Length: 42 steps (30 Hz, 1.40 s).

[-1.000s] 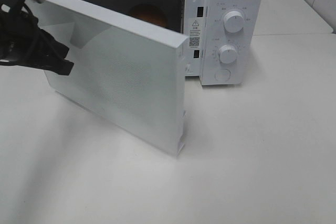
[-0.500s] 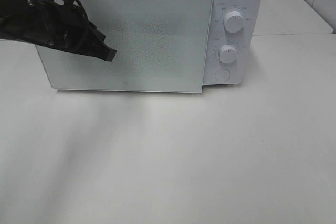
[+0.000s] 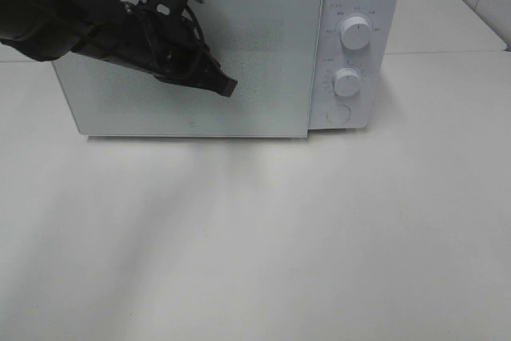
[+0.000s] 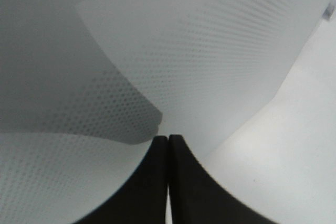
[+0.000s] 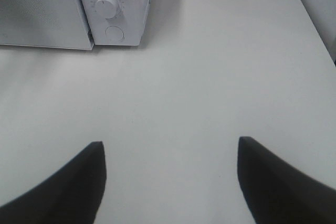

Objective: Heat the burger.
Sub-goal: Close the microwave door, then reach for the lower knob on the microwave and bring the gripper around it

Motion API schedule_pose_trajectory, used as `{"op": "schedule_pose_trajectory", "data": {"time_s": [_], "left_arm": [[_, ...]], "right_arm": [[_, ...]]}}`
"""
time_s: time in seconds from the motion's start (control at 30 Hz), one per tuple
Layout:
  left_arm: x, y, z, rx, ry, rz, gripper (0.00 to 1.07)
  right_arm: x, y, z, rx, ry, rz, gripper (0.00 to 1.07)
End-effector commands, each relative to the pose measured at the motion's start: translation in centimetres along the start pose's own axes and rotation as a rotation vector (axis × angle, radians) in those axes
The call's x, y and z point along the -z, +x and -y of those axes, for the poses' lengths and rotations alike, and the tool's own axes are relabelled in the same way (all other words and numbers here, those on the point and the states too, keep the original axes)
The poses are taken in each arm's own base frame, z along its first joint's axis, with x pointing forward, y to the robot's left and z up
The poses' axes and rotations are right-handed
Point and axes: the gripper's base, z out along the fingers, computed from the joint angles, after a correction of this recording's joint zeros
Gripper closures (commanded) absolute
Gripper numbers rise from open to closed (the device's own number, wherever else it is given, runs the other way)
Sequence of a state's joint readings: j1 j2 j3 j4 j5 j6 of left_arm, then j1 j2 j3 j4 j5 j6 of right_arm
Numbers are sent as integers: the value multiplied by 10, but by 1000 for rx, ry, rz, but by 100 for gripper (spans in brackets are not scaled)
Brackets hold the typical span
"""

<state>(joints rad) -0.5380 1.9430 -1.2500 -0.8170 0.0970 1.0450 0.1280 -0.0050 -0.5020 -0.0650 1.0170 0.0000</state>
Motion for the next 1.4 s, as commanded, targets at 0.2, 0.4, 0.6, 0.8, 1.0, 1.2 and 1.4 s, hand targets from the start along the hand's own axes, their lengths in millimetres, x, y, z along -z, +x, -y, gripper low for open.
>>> {"op": "schedule_pose_trajectory", "data": {"time_s": [0.2, 0.4, 0.6, 0.8, 1.0, 1.2, 1.4], "left_arm": [[-21, -33, -11, -41, -115, 131, 106], [-31, -39, 2, -56, -82, 141, 106], [-24, -39, 14, -71, 57, 78, 106], [-15, -37, 24, -121, 175, 15, 106], [4, -26, 34, -210, 340, -179, 106], [34, -24, 28, -136, 318, -363, 106], [78, -33, 13, -72, 169, -470, 106]], "right_arm": [[2, 1, 0, 5, 2, 37, 41], [2, 1, 0, 5, 2, 37, 41], [2, 1, 0, 5, 2, 37, 41], [2, 1, 0, 5, 2, 37, 41], [2, 1, 0, 5, 2, 37, 41], [2, 1, 0, 5, 2, 37, 41], [2, 1, 0, 5, 2, 37, 41]]}}
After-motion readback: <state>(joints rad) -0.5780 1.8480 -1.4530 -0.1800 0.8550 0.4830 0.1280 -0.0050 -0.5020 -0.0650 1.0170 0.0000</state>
